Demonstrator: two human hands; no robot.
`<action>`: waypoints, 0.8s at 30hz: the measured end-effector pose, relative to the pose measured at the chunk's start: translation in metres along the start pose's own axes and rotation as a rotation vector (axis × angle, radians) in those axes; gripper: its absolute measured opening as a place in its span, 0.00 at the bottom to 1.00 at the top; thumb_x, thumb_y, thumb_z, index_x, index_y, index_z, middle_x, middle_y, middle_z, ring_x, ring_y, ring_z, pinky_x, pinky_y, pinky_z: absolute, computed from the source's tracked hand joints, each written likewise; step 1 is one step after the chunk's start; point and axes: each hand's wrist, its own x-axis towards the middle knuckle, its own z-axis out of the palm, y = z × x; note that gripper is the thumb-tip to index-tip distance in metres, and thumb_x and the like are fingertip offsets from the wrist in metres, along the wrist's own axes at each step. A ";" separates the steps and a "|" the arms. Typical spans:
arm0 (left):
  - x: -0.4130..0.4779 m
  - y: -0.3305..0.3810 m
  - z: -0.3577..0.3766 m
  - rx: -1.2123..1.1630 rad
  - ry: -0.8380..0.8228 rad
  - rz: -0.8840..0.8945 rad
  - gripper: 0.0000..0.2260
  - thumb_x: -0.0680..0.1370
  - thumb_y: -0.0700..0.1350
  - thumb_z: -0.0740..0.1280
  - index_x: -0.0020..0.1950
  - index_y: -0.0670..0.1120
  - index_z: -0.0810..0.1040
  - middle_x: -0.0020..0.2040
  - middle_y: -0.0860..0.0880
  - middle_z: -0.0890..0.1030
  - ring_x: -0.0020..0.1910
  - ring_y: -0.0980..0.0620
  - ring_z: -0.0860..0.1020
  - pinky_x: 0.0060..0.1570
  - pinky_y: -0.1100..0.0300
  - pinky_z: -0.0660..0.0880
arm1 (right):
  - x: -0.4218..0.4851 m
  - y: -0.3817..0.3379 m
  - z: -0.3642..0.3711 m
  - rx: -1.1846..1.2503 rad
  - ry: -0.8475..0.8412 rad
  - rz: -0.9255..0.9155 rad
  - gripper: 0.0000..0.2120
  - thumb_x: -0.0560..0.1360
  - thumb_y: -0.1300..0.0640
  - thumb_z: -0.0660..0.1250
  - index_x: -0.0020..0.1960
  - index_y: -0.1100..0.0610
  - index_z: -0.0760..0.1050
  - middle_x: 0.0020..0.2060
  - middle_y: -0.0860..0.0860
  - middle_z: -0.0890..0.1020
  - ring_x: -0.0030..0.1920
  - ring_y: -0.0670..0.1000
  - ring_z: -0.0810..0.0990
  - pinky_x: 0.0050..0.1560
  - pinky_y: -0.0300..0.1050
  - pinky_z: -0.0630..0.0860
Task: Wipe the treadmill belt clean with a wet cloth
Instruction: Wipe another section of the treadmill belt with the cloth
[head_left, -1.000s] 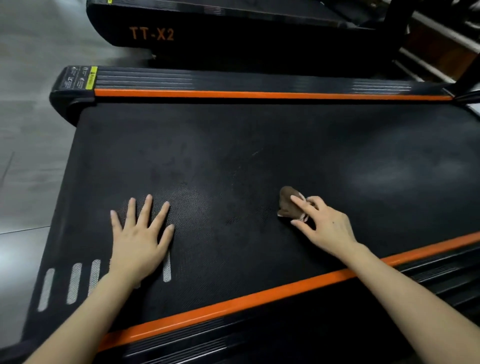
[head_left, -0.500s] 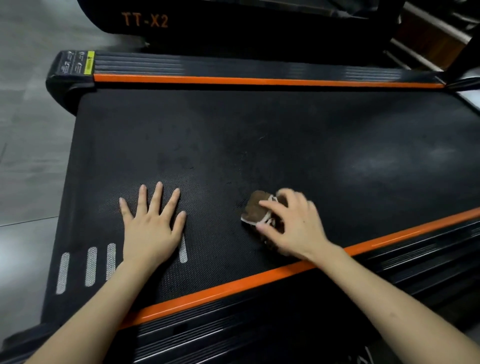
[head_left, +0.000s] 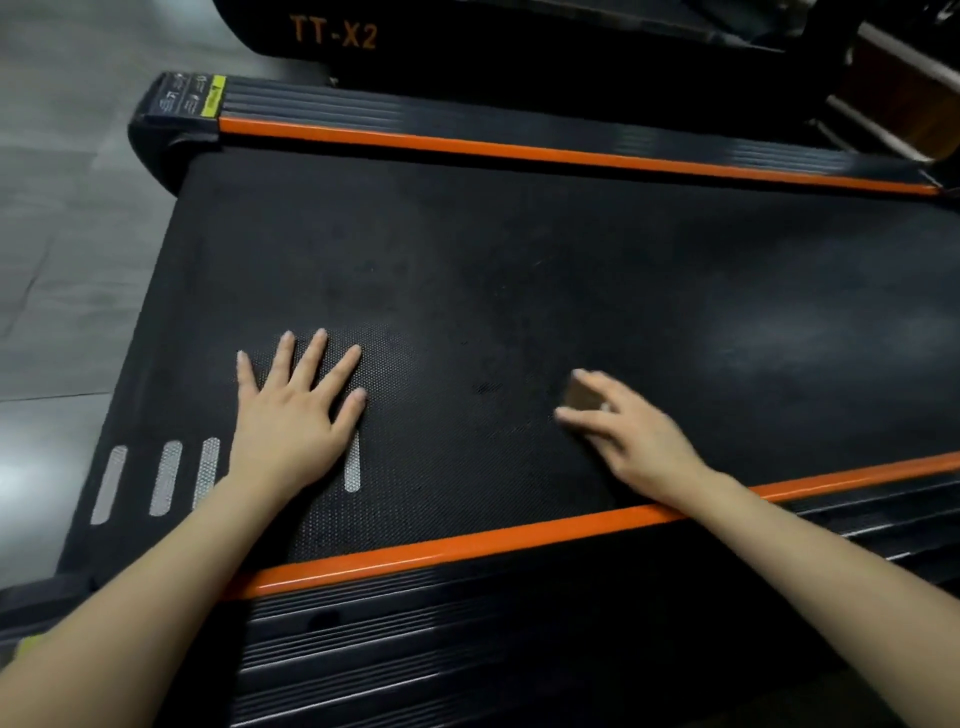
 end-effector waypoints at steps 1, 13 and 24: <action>0.000 0.001 0.000 0.005 0.006 -0.009 0.30 0.75 0.65 0.38 0.76 0.60 0.57 0.77 0.49 0.57 0.77 0.44 0.50 0.71 0.38 0.42 | -0.003 0.012 -0.003 0.016 0.049 0.122 0.16 0.75 0.61 0.67 0.60 0.49 0.79 0.69 0.57 0.70 0.67 0.62 0.70 0.64 0.56 0.70; 0.001 0.006 -0.004 0.041 -0.059 -0.064 0.33 0.71 0.68 0.34 0.76 0.63 0.50 0.78 0.53 0.51 0.77 0.49 0.46 0.72 0.42 0.41 | 0.030 -0.067 0.002 0.258 0.019 -0.228 0.20 0.75 0.46 0.57 0.60 0.52 0.79 0.66 0.54 0.74 0.68 0.58 0.71 0.64 0.65 0.68; 0.008 0.000 -0.015 0.028 -0.087 0.033 0.35 0.70 0.68 0.35 0.75 0.60 0.56 0.78 0.50 0.56 0.77 0.44 0.50 0.72 0.40 0.44 | 0.024 -0.015 0.015 -0.126 -0.075 -0.654 0.22 0.79 0.43 0.54 0.71 0.48 0.68 0.75 0.52 0.58 0.73 0.60 0.60 0.68 0.56 0.63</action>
